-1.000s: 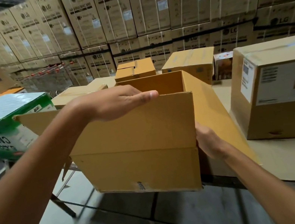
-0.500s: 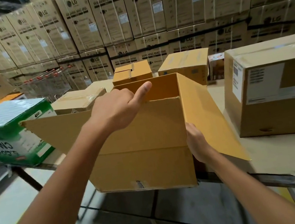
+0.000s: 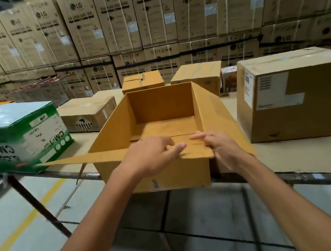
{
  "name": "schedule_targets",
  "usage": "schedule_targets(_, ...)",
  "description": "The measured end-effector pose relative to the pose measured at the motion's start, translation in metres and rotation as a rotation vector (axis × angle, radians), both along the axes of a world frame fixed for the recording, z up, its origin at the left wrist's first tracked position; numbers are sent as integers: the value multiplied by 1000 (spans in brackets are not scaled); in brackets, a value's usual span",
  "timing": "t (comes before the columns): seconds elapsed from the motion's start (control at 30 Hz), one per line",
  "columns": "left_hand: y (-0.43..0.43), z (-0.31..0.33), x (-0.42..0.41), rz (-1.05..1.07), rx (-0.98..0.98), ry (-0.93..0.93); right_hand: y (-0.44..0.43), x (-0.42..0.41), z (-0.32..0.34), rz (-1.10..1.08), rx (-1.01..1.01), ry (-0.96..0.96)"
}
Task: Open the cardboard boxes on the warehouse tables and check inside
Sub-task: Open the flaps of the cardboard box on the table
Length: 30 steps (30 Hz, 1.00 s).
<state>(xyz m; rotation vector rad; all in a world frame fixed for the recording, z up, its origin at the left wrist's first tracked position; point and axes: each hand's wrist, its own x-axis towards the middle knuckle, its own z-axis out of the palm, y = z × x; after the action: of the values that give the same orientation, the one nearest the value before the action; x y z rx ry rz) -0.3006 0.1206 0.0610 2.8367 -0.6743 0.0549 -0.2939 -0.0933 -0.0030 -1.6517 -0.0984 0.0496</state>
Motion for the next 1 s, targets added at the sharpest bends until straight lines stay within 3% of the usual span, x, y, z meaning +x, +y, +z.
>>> schedule_targets(0.1,1,-57,-16,12,-44,234,10,-11,-16,-18,-266,-3)
schedule_targets(0.2,6,-115,-11,57,-69,222,29,-13,-45,-28,-754,-76)
schedule_targets(0.27,12,-133,1,101,-103,173,36,-12,-57,-18,-889,-100)
schedule_targets(0.5,26,-127,50,426,-506,-21,29,6,-28,-207,-1026,-265)
schedule_targets(0.6,45,-120,72,530,-374,45,19,28,-19,-251,-1205,-192)
schedule_targets(0.73,60,-120,100,443,-260,75,17,55,-25,-94,-1239,-10)
schedule_targets(1.0,105,-129,158,421,-233,1,69,79,-51,-227,-1230,-185)
